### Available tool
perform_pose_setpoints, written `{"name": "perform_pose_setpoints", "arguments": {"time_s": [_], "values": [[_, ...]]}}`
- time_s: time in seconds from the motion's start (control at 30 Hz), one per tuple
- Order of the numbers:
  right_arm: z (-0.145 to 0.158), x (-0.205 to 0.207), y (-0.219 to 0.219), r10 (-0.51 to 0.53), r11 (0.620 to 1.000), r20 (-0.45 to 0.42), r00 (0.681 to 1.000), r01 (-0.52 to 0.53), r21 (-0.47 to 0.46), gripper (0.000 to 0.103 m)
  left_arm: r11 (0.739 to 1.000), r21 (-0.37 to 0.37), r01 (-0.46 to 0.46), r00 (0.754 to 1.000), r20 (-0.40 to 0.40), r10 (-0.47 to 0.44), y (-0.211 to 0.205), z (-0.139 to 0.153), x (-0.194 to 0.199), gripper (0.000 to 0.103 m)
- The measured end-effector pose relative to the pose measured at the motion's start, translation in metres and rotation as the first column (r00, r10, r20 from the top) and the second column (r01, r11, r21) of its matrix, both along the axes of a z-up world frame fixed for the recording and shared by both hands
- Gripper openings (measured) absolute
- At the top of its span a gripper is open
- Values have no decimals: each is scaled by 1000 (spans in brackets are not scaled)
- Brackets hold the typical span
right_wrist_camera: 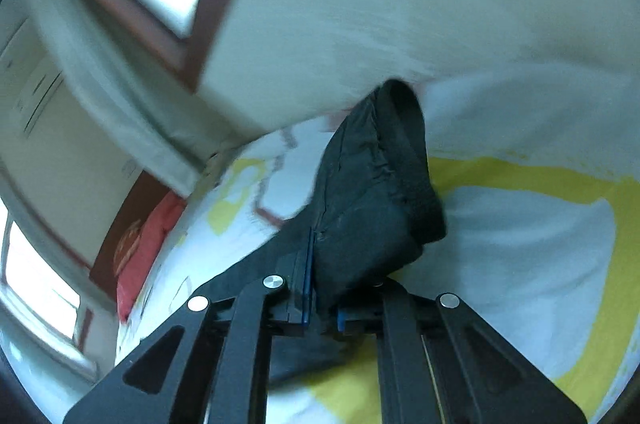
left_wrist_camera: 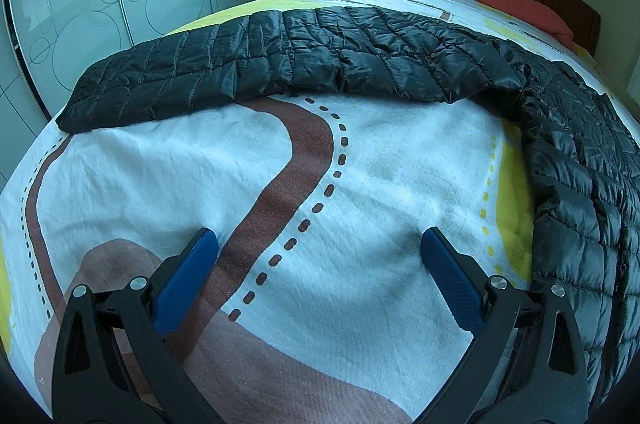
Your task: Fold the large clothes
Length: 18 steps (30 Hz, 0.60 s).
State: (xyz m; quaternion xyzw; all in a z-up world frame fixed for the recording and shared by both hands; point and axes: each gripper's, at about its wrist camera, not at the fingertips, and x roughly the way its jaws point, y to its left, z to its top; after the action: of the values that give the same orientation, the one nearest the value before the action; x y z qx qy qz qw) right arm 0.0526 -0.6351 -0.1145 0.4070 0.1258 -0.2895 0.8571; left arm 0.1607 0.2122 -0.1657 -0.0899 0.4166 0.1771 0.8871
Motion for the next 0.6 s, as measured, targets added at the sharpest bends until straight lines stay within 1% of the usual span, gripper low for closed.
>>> {"name": "perform_pose_setpoints", "arguments": {"time_s": [0.1, 0.13, 0.27, 0.33, 0.37, 0.43, 0.53, 0.6], "values": [[20, 20, 34, 86, 994, -23, 996, -88, -67, 8, 1000, -1, 0, 1000, 2, 0, 1, 0, 0, 101], [28, 32, 53, 131, 986, -41, 991, -134, -95, 8, 1000, -1, 1, 1000, 3, -1, 1, 0, 0, 101], [45, 64, 110, 254, 951, -86, 963, -265, -157, 8, 1000, -1, 1, 1000, 2, -1, 1, -1, 0, 101], [53, 84, 140, 310, 929, -107, 945, -325, -178, 8, 1000, 0, 1, 1000, 3, -1, 1, -1, 0, 101], [59, 98, 162, 350, 910, -119, 929, -368, -191, 8, 1000, 0, 1, 1000, 3, -1, 1, -1, 0, 101], [63, 108, 190, 396, 886, -133, 909, -416, -205, 8, 1000, 2, 1, 1000, 3, -1, 1, -1, 0, 101], [66, 140, 248, 478, 832, -173, 861, -507, -225, 8, 1000, 1, 1, 1000, 5, -1, 2, -1, 0, 101], [67, 150, 282, 519, 800, -192, 833, -552, -234, 8, 1000, 3, 1, 1000, 4, -1, 1, -1, 0, 101]]}}
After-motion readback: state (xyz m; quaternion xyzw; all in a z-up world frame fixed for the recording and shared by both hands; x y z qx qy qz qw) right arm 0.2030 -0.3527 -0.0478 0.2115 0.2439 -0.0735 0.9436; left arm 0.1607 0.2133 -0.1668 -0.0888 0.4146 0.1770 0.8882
